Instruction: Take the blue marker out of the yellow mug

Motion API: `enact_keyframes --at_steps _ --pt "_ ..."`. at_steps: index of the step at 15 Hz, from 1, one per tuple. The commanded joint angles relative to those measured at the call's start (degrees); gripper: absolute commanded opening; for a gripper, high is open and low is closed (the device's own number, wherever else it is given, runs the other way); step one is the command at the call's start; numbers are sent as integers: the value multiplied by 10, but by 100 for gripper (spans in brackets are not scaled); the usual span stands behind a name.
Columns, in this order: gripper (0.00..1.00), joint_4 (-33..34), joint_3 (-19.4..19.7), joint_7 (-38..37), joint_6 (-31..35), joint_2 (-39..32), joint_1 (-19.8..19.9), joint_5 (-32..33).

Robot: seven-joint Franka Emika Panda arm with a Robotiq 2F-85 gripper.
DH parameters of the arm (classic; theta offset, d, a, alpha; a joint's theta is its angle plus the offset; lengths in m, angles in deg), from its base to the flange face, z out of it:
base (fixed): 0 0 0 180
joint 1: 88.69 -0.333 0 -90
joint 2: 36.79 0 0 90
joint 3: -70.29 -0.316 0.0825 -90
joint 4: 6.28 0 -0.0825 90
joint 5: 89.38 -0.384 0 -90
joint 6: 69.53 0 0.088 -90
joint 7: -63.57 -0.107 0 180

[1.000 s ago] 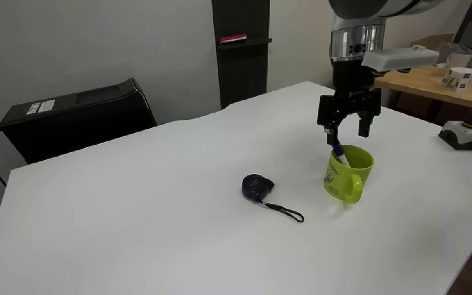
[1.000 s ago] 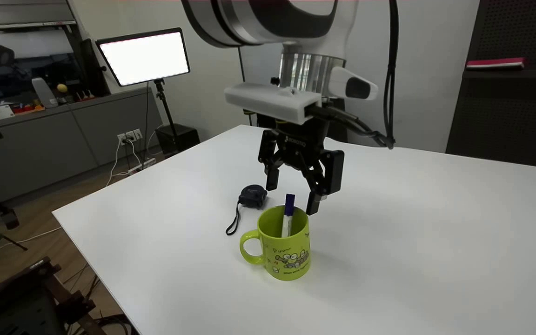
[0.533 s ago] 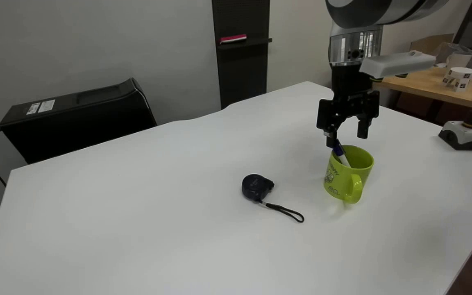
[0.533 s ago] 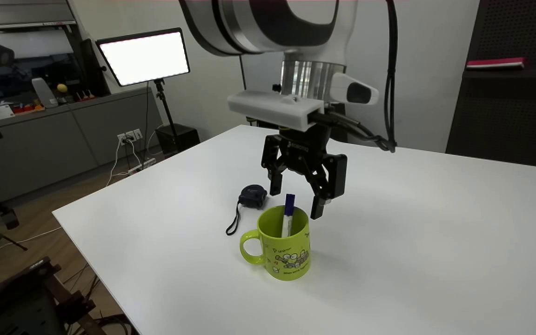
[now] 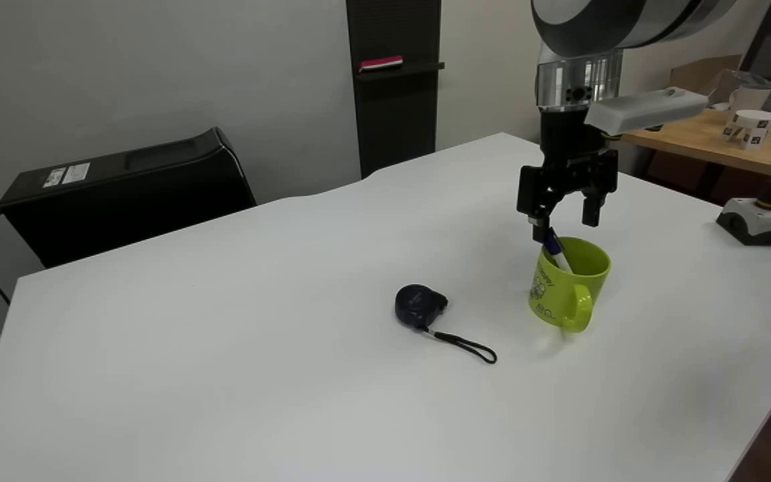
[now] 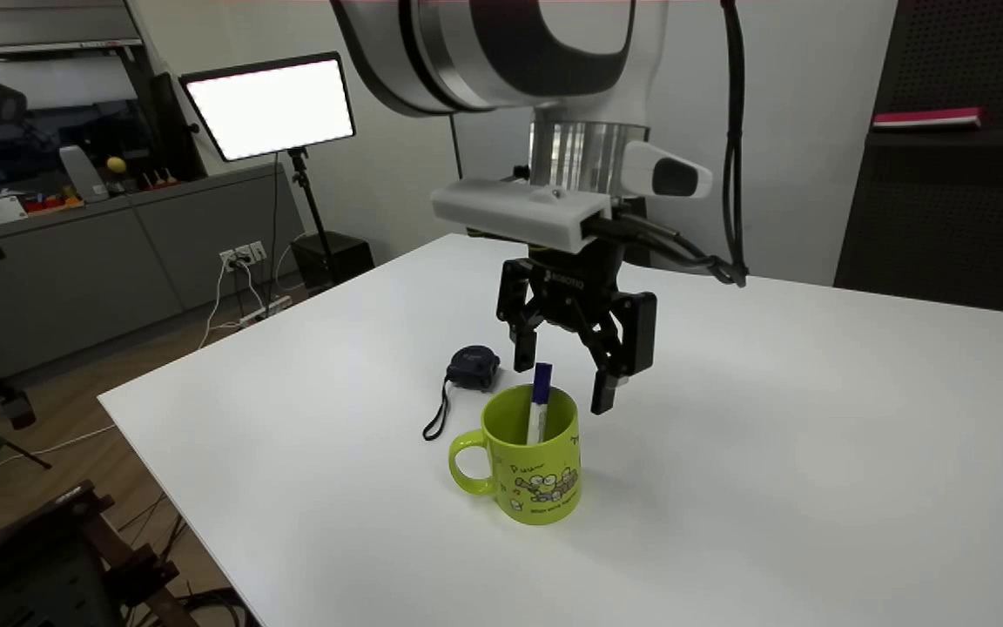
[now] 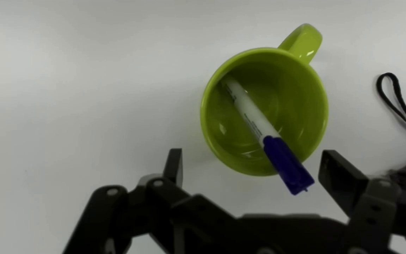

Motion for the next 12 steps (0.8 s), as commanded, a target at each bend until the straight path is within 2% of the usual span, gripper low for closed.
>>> enact_keyframes --at_steps 1,4,7,11,12 --pt "71 11 7 -29 2 -8 -9 15" --pt "47 14 10 -35 1 -14 -12 18" --pt "27 18 12 -44 0 -17 -18 26" --pt "2 23 18 -60 -1 -20 -25 41" --pt "0 26 20 -66 -3 -21 -27 45"
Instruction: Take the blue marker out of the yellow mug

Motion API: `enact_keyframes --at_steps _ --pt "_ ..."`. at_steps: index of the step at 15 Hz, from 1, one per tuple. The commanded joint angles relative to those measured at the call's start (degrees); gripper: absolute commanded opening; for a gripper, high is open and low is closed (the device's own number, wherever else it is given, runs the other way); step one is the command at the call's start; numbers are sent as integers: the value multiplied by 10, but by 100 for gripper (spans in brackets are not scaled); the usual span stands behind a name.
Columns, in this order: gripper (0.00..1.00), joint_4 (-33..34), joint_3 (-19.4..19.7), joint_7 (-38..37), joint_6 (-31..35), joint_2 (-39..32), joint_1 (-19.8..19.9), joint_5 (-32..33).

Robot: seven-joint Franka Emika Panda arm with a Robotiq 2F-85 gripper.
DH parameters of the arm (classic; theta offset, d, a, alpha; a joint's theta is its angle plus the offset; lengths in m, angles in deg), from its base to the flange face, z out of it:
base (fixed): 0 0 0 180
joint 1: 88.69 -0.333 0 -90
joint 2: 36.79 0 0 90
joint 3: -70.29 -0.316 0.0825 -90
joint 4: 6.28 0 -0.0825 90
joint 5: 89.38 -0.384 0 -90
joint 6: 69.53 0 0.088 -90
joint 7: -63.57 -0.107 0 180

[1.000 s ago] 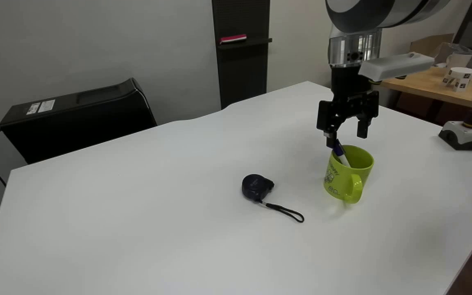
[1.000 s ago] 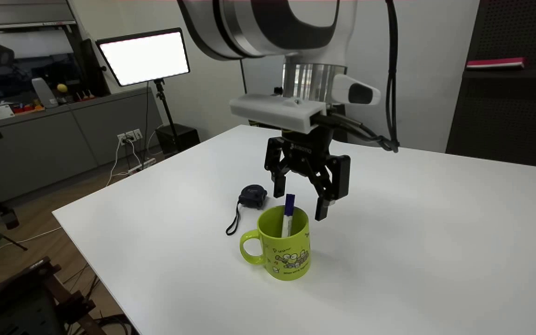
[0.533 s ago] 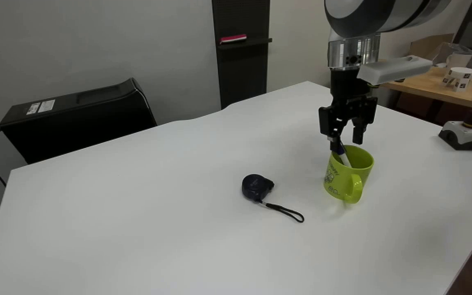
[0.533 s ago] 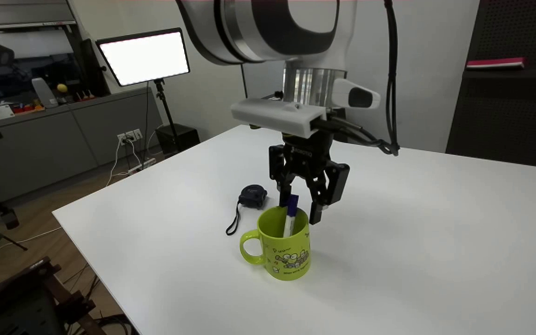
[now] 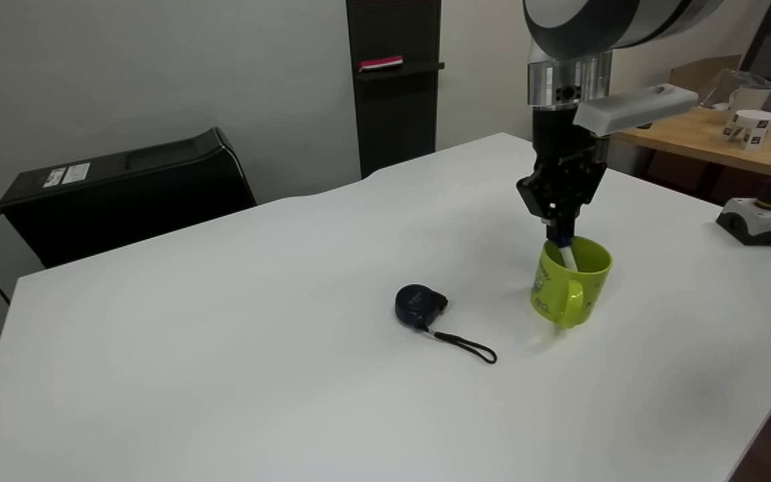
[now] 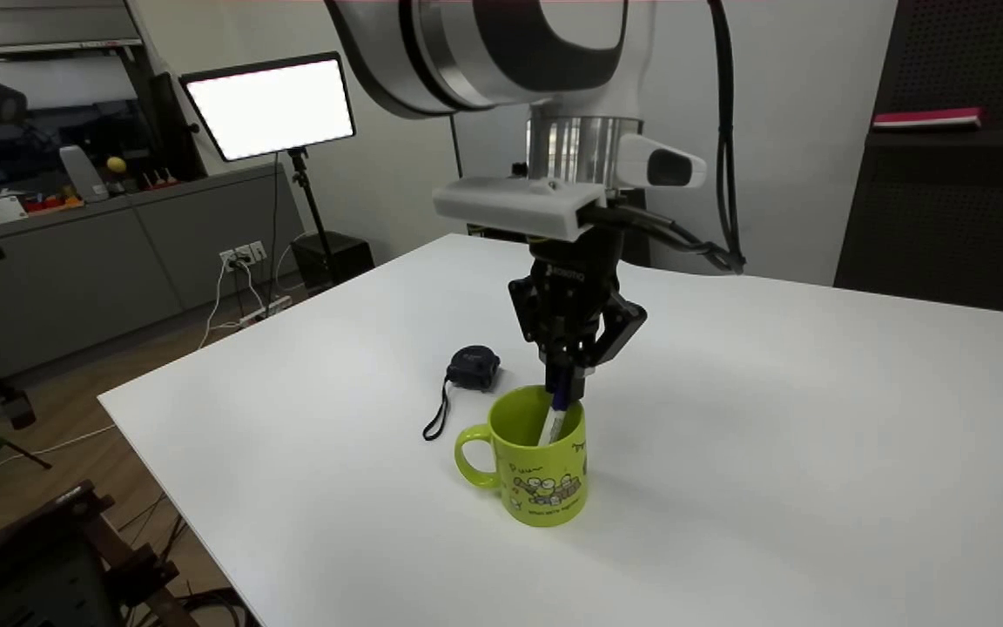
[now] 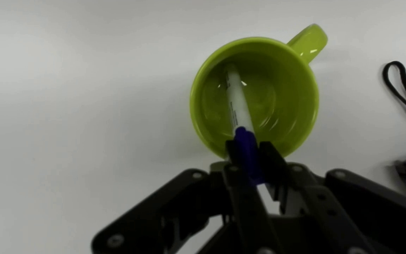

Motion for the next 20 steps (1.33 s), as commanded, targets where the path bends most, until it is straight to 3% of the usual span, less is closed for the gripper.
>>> enact_keyframes --at_steps 1,11,20 --pt "5 15 13 -40 -5 -17 -13 25" --pt "5 57 15 -49 -58 -1 8 -8" --pt "5 115 8 -48 -112 17 20 -75"
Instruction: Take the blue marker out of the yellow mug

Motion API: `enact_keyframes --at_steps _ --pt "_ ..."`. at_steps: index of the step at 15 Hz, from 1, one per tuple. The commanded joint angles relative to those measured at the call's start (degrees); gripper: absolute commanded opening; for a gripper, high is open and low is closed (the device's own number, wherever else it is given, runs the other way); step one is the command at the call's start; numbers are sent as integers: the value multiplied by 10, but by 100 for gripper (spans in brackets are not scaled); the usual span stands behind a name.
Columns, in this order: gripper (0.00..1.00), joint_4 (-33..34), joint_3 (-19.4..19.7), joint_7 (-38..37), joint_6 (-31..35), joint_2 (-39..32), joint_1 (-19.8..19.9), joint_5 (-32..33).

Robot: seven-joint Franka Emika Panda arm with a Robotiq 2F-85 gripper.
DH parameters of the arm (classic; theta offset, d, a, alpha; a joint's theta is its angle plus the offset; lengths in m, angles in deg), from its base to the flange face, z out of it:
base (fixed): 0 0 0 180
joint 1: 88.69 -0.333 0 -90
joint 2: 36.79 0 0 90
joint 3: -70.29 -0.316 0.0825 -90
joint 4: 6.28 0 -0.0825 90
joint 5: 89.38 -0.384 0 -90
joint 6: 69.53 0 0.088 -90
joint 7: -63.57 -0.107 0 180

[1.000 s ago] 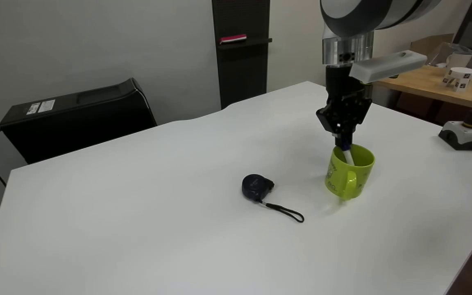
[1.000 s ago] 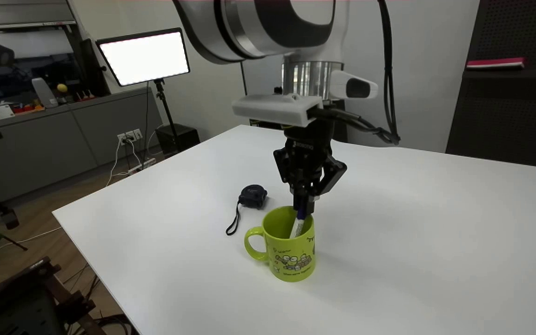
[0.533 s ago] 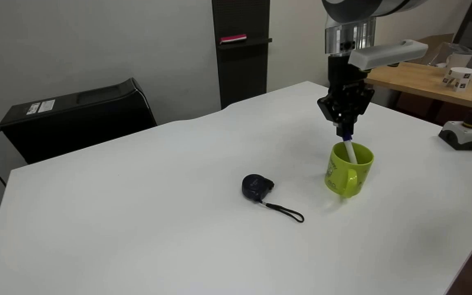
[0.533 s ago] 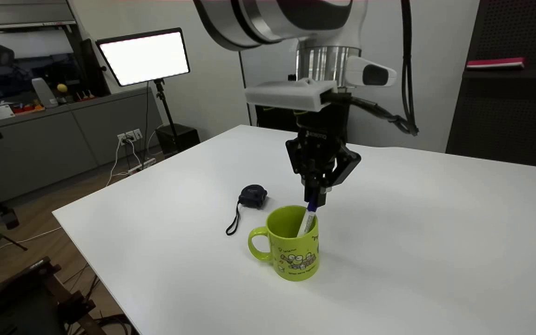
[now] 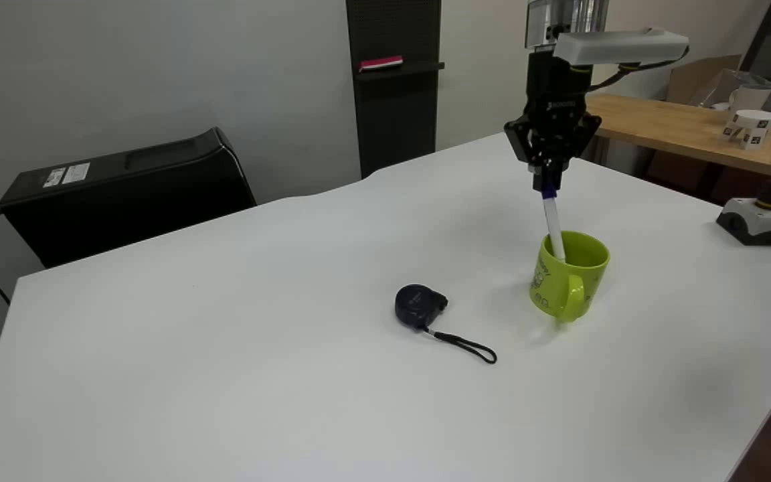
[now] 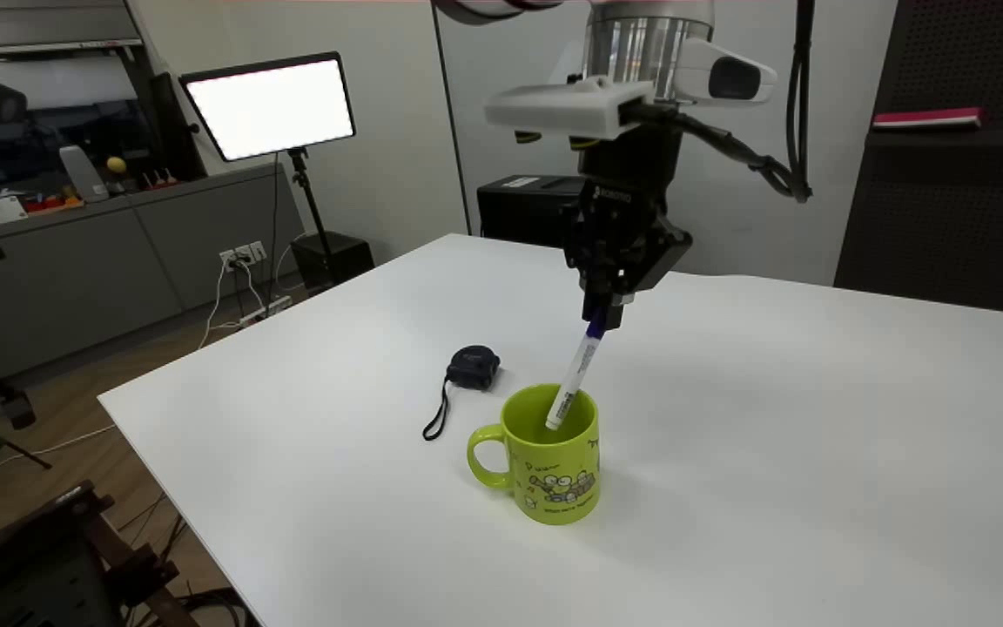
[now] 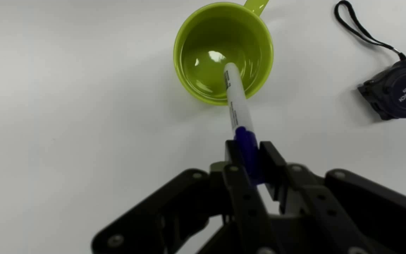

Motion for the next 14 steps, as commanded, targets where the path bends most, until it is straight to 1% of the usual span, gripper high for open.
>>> enact_keyframes --at_steps 1,8,12,14 --pt "5 29 -5 -20 -26 12 5 -14" --pt "5 56 0 -36 -17 25 0 -3" --pt "5 35 -4 -20 33 20 5 -12" --pt "5 10 -6 -13 80 16 6 -18"
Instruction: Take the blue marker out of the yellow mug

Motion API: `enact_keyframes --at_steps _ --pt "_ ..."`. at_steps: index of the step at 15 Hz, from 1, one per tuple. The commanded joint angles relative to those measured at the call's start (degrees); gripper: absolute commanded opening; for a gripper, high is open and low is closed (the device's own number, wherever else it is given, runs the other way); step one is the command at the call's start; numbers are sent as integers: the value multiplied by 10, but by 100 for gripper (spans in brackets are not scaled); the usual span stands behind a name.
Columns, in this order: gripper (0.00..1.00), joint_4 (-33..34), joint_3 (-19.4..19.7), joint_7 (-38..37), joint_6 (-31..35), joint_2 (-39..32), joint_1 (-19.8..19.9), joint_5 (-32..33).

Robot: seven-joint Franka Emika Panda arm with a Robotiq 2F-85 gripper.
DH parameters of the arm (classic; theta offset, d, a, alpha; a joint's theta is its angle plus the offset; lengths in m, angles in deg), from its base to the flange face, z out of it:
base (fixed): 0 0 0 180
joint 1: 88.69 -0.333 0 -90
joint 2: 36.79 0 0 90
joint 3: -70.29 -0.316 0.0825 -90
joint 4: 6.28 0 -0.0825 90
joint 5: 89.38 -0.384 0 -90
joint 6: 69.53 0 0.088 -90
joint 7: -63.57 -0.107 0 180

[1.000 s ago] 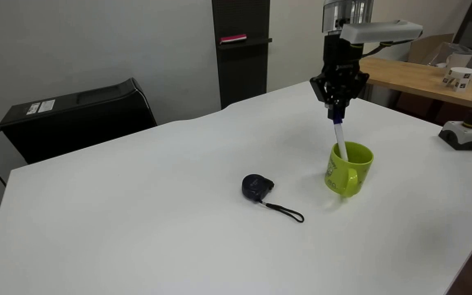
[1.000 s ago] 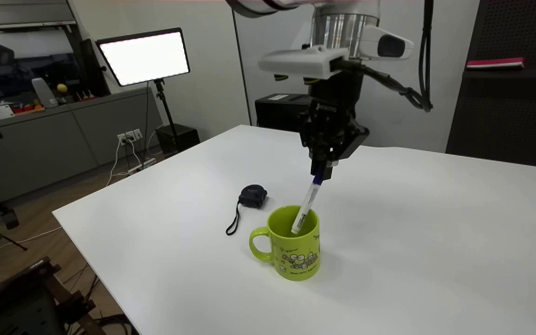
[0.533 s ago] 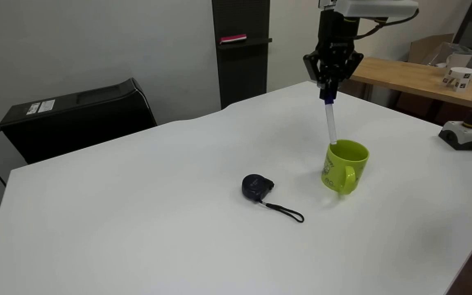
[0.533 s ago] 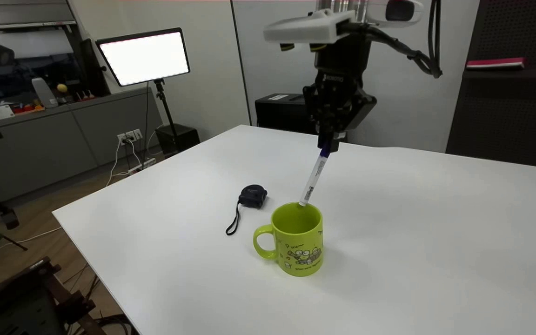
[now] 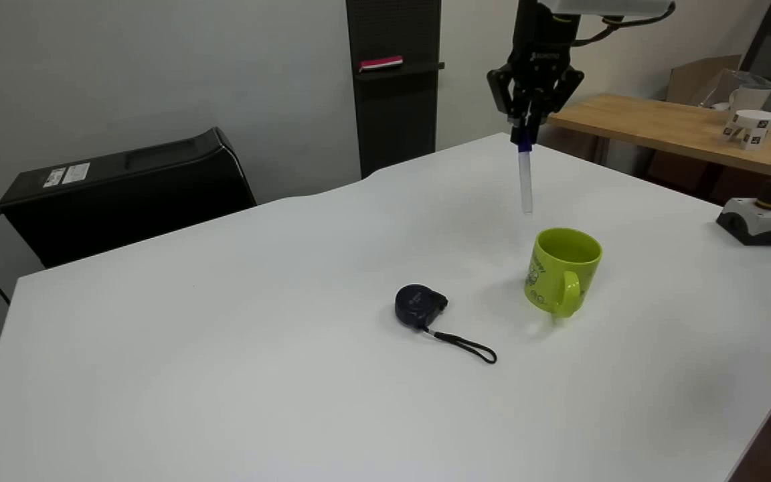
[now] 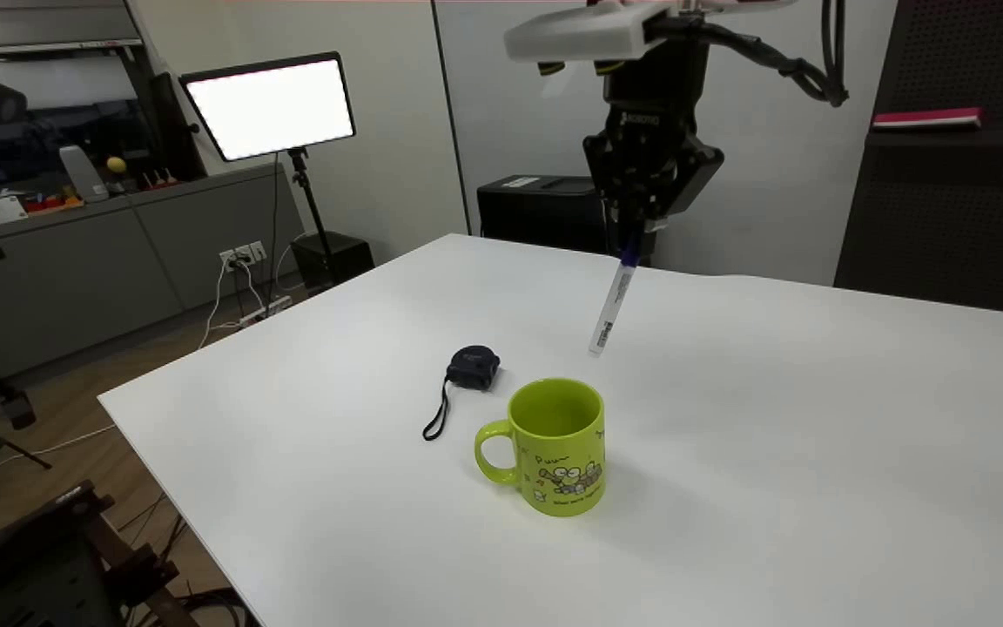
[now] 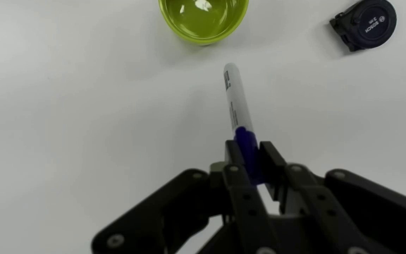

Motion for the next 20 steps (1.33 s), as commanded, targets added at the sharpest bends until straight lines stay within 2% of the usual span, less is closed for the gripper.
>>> enact_keyframes --at_steps 1,5,10,14,17,18,20 --pt "5 -41 -8 -1 80 -6 5 -11" --pt "5 -108 -7 -15 271 -22 -7 -4" --pt "5 -169 14 -39 516 -60 -40 6" --pt "5 -192 -5 -36 618 -92 -38 -20" --pt "5 -201 0 -32 717 -122 -55 -40" --pt "5 -162 24 -24 680 -114 -82 -60" --pt "5 -144 37 -19 683 -121 -103 -79"
